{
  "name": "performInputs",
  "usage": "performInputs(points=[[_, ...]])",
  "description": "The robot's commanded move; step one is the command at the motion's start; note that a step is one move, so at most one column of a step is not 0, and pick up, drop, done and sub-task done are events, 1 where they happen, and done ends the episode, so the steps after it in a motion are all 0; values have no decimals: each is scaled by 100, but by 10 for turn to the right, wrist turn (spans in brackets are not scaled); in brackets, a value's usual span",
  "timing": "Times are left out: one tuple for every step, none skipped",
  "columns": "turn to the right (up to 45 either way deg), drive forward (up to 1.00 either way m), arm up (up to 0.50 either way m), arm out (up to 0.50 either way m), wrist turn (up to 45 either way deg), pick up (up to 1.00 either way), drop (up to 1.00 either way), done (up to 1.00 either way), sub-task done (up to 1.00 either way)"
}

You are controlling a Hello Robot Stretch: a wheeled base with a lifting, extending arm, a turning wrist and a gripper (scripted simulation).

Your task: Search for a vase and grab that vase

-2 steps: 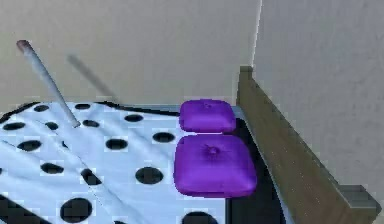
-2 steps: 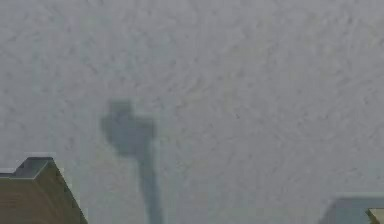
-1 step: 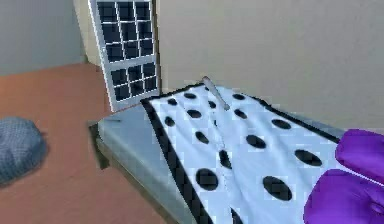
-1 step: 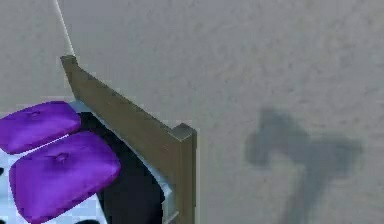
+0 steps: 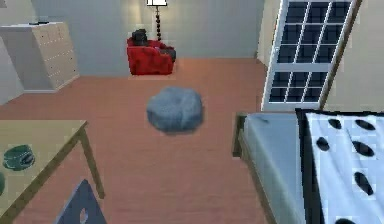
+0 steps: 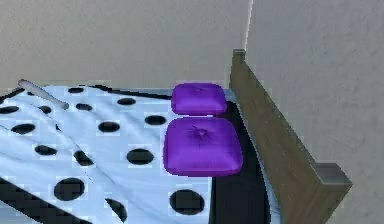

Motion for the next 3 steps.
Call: performInputs(points=[[0, 15, 0, 0, 0, 0, 0, 0, 0], [-450, 0, 0, 0, 0, 0, 0, 0, 0], [-450, 0, 0, 0, 0, 0, 0, 0, 0]])
